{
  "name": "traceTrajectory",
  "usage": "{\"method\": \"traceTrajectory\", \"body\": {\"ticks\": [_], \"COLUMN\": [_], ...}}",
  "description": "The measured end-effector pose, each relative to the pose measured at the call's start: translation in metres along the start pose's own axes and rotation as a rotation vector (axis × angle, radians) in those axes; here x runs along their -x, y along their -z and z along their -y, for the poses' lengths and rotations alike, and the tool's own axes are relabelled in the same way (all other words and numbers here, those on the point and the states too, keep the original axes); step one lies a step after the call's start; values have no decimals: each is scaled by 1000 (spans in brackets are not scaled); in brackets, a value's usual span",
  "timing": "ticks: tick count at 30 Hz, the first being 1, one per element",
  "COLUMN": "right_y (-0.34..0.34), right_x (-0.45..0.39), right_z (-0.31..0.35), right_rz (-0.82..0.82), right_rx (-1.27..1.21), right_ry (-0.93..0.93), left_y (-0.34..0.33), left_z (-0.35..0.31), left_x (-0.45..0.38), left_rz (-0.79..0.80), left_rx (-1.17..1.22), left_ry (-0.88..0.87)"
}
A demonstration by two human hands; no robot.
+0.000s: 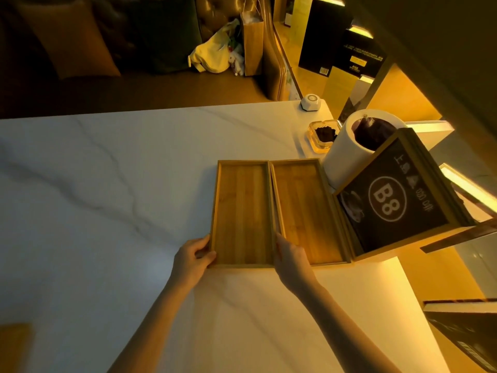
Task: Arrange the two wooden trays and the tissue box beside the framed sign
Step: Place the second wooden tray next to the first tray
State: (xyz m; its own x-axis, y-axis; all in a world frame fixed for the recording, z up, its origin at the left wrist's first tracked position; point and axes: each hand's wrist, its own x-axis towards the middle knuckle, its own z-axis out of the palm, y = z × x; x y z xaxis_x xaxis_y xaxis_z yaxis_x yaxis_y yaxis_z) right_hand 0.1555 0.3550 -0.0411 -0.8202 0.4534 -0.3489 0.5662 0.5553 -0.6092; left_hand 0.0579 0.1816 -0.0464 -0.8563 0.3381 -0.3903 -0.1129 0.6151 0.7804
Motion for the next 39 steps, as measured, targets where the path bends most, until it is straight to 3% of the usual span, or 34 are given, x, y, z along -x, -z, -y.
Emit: {"method": "traceTrajectory", "body": {"ticks": [11,19,26,32,39], "right_y": [-10,-10,-16,-32,-38], "right_x": [-1,7,54,69,69], "right_z": [7,-5,-37,-53,-52], "right_rz": [-30,-64,-344,10,-15], "right_rx": [258,162,176,431,473], "right_ry": [-125,-4,219,189,169], "left_y": [-6,-8,-36,-52,-58], "left_z": [10,11,26,42,40], "left_x": [-5,-1,42,50,46], "left_rz": [-17,-15,-150,-82,-48], "left_rx": [-101,-233,-466,-453,-409], "left_ry": [28,-36,-286,-214,-200]}}
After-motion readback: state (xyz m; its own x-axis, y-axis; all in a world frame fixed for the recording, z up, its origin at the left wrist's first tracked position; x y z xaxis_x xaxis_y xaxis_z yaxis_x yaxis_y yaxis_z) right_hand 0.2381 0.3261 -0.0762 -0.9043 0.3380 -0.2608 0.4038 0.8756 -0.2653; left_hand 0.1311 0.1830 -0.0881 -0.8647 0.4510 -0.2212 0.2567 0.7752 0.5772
